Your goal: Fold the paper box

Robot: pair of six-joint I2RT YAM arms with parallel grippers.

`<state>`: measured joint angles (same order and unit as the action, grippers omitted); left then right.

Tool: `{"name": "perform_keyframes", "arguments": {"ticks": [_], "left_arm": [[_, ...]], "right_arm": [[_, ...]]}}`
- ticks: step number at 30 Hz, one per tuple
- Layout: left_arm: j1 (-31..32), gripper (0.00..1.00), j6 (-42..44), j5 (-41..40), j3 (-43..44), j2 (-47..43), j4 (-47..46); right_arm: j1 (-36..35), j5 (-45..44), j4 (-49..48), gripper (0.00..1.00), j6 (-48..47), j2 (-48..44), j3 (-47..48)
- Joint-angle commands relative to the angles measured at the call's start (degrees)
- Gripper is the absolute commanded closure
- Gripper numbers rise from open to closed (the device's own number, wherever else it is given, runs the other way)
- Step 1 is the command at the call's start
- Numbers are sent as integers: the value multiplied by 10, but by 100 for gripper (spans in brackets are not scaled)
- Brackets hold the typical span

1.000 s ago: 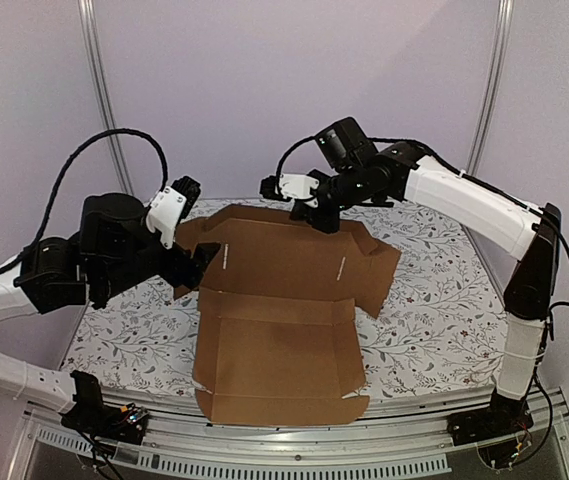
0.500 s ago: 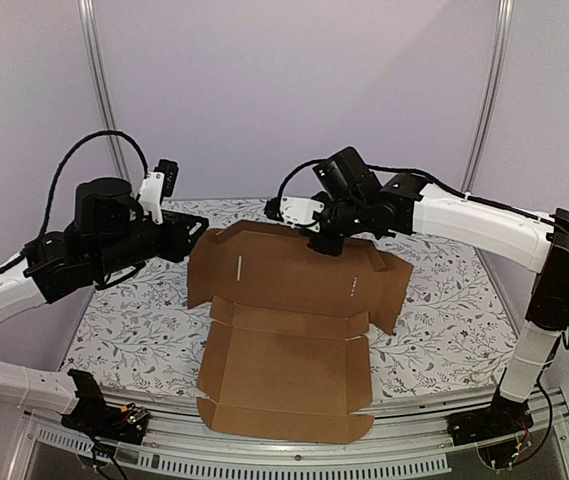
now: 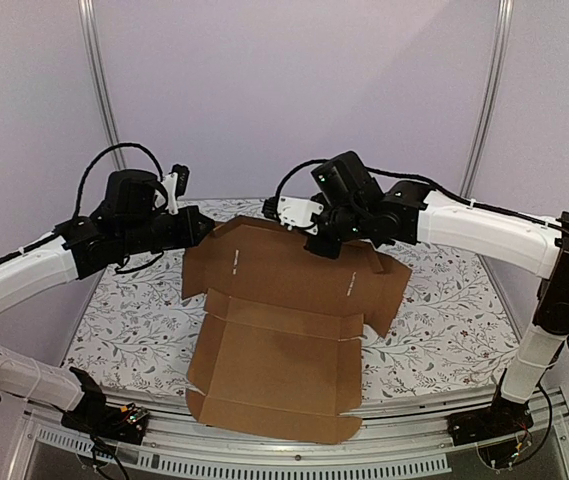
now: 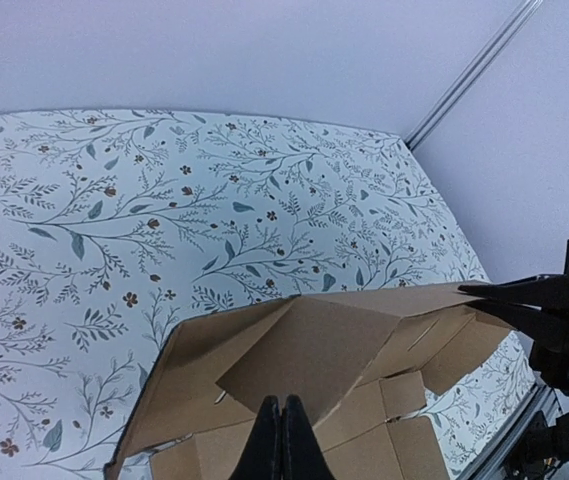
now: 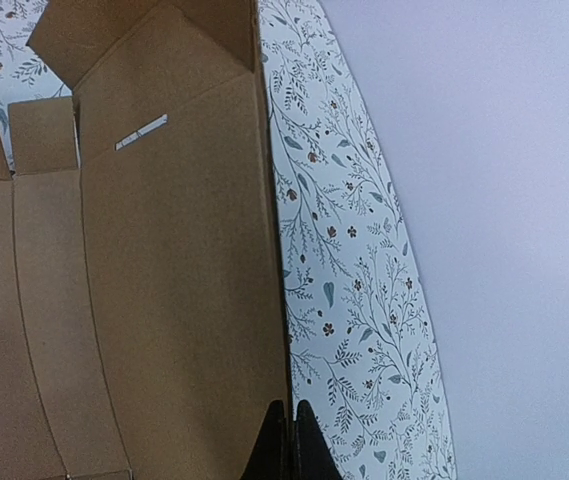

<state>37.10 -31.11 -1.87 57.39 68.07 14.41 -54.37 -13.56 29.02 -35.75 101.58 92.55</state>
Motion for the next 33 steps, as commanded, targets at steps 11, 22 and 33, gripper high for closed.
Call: {"name": "perform_keyframes", "arguments": {"ticks": [11, 22, 33], "left_arm": [[-12, 100, -18, 95, 17, 60, -32], [-10, 100, -26, 105, 17, 80, -55], [-11, 100, -14, 36, -14, 22, 67]], "right_arm": [[-21, -31, -56, 100, 40, -14, -8], [-37, -41, -70, 100, 57, 5, -10], [-37, -103, -73, 100, 52, 16, -28]]}}
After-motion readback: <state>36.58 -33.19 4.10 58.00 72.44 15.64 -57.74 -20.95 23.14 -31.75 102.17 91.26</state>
